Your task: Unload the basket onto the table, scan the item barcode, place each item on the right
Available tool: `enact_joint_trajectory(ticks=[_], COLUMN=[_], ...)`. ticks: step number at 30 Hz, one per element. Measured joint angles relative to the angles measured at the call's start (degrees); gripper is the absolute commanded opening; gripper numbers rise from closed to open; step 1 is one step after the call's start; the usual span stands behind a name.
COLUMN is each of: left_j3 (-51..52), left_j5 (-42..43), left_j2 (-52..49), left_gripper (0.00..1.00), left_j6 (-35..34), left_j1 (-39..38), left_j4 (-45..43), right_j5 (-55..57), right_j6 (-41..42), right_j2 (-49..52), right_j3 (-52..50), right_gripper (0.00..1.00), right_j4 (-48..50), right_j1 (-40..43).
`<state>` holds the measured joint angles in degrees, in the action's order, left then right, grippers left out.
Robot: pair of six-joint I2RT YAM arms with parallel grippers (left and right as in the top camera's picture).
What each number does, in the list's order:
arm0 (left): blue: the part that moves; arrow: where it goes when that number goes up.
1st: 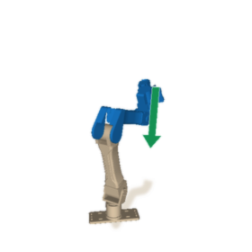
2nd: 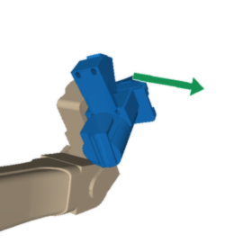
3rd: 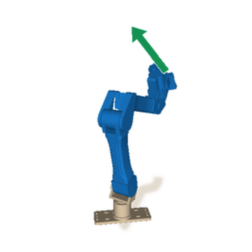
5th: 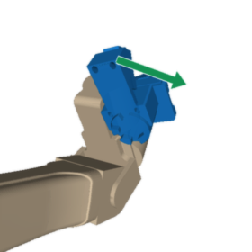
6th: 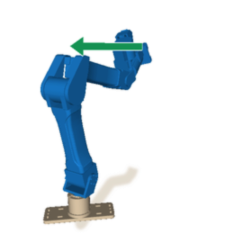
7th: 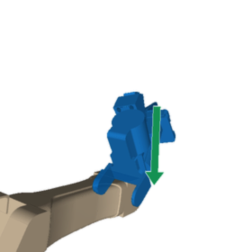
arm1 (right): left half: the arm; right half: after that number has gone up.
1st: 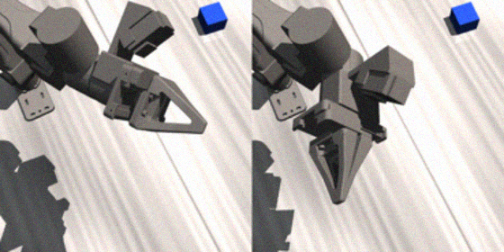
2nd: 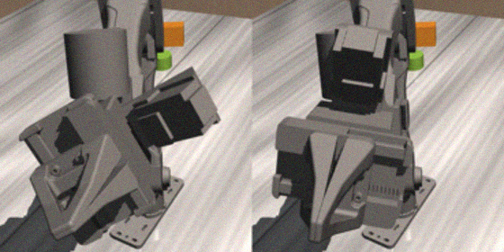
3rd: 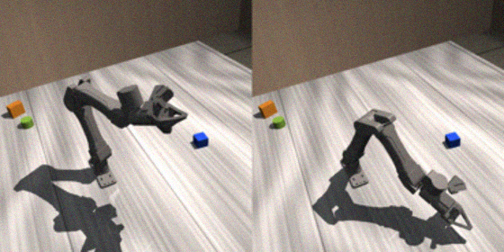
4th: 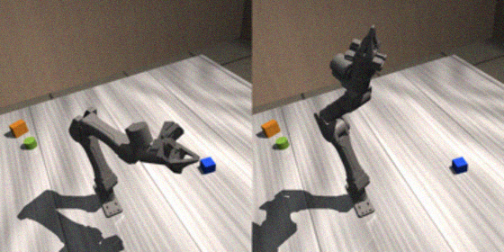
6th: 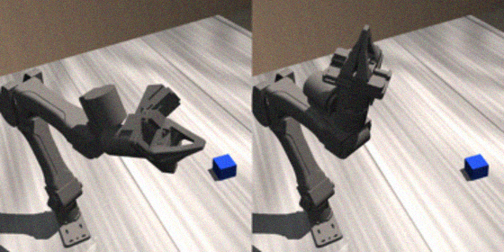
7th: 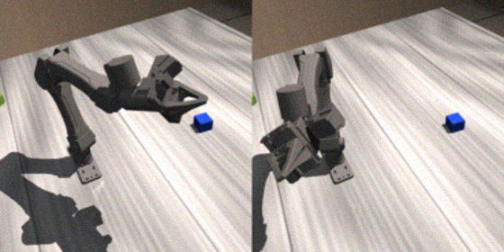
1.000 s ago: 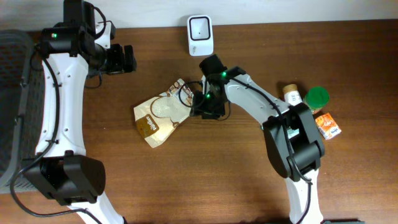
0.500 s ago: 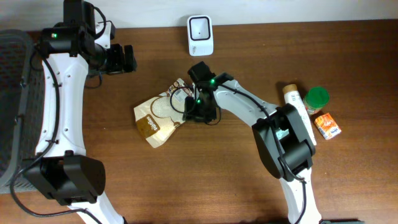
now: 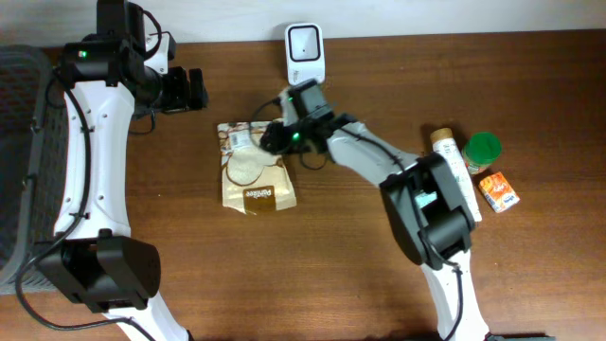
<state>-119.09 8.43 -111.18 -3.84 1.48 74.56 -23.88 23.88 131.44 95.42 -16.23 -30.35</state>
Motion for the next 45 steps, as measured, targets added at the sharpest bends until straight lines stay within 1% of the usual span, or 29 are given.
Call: enact_joint_trajectory(ticks=[3, 7, 10, 12, 14, 17, 20, 25, 27, 28, 33, 37, 41, 45], left_j3=[0.0, 0.0, 0.0, 0.0, 0.0, 0.0, 0.0, 0.0, 0.0, 0.0, 0.0, 0.0, 0.0, 0.0], left_j5=[0.0, 0.0, 0.02, 0.0, 0.0, 0.0, 0.0, 0.02, 0.0, 0.0, 0.0, 0.0, 0.02, 0.0], left_j2=[0.0, 0.0, 0.0, 0.0, 0.0, 0.0, 0.0, 0.0, 0.0, 0.0, 0.0, 0.0, 0.0, 0.0], left_gripper=[0.99, 0.99, 0.99, 0.99, 0.99, 0.99, 0.99, 0.99, 0.99, 0.99, 0.99, 0.99, 0.99, 0.99], left_j6=[0.0, 0.0, 0.0, 0.0, 0.0, 0.0, 0.0, 0.0, 0.0, 0.0, 0.0, 0.0, 0.0, 0.0], left_j1=[0.0, 0.0, 0.0, 0.0, 0.0, 0.0, 0.0, 0.0, 0.0, 0.0, 0.0, 0.0, 0.0, 0.0], left_j4=[0.02, 0.0, 0.0, 0.0, 0.0, 0.0, 0.02, 0.0, 0.0, 0.02, 0.0, 0.02, 0.0, 0.0], right_j5=[-1.22, -4.81, -7.04, -7.91, -8.57, -9.29, -9.9, -9.16, -8.59, -7.91, -7.1, -10.73, -14.67, -14.8], right_j6=[-1.2, -1.57, 0.22, 2.49, 4.72, 6.4, 7.17, 4.35, 2.86, 2.05, -0.52, -3.37, -4.76, -4.02], right_j2=[0.0, -0.02, -0.15, -0.11, -0.11, 0.0, 0.02, 0.02, 0.02, 0.02, 0.02, 0.02, 0.04, 0.04], right_j3=[1.81, 7.1, 8.9, 8.74, 8.2, 6.95, 6.45, 6.4, 6.4, 6.4, 6.4, 6.38, 6.36, 6.36], right_gripper=[0.47, 0.47, 0.47, 0.47, 0.47, 0.47, 0.47, 0.47, 0.47, 0.47, 0.47, 0.47, 0.47, 0.49], right_j4=[-2.67, -6.93, -10.4, -13.99, -15.56, -18.43, -22.77, -31.82, -32.92, -33.94, -34.05, -30.77, -26.05, -22.73], right_j1=[-0.74, 0.33, 0.2, -1.57, -4.5, -8.52, -9.99, -6.45, -5.38, -3.54, 1.27, 3.76, 1.55, -2.54])
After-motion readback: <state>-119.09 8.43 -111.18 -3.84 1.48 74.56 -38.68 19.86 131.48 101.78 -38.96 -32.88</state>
